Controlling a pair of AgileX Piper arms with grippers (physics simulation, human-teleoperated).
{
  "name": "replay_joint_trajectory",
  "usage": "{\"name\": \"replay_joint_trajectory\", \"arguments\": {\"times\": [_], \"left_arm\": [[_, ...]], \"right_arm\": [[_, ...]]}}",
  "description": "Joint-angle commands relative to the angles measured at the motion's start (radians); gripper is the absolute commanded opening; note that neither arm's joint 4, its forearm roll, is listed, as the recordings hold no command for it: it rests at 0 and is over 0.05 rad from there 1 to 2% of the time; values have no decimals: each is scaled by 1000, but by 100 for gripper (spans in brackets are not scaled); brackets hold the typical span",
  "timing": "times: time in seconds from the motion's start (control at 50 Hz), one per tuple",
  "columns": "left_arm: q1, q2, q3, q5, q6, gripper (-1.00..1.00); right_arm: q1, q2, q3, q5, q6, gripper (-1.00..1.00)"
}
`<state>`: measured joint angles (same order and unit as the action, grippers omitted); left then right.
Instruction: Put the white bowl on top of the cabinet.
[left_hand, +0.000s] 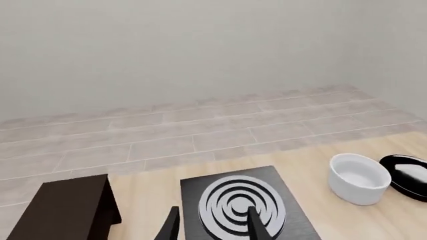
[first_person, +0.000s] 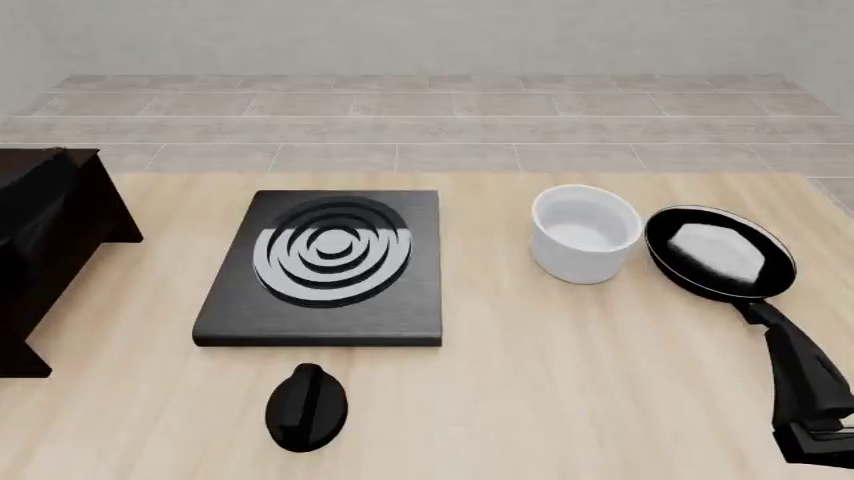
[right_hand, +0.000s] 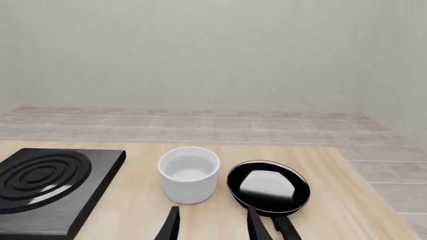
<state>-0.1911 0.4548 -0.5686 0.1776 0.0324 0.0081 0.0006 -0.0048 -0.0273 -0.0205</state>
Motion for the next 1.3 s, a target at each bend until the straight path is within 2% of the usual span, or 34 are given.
{"name": "replay_joint_trajectory", "arguments": {"times": [0.02,0.16,0.22,0.34,0.38,0.4,0.54,0.58,0.62,0.72,0.74,0.84,0.9,1.0,1.08,1.16,1.2,1.22,1.3], "left_arm": [[-35,151,-143,13,-28,100],[-69,226,-235,46,-47,100],[-81,261,-261,42,-4,100],[-128,361,-342,52,-5,100],[-115,371,-372,38,19,100],[-118,394,-398,40,2,100],[-203,497,-500,68,28,100],[-213,524,-520,67,27,100],[-215,557,-564,67,-26,100],[-240,621,-650,91,-3,100],[-263,653,-680,101,23,100],[-287,719,-751,123,21,100],[-294,761,-780,127,49,100],[-301,810,-809,118,52,100],[-341,867,-865,138,53,100],[-382,894,-882,150,69,100],[-421,912,-888,161,77,100],[-470,933,-897,182,108,100],[-462,972,-934,185,103,100]], "right_arm": [[0,0,0,4,3,100],[0,0,0,5,3,100],[0,0,-5,0,-3,100],[0,0,-3,3,0,100],[0,0,-1,-3,-3,100],[0,0,-3,3,0,100],[0,0,-3,0,-2,100],[0,0,-2,5,2,100],[0,0,-1,2,1,100],[0,0,-1,1,0,100],[0,0,-5,9,2,100],[0,0,-1,-1,-1,100],[0,0,-1,4,2,100],[0,0,0,-3,-2,100],[0,0,-2,4,2,100],[0,0,-3,-1,-2,100],[0,0,-5,5,1,100],[0,0,-7,9,2,100],[0,0,0,-3,-2,100]]}}
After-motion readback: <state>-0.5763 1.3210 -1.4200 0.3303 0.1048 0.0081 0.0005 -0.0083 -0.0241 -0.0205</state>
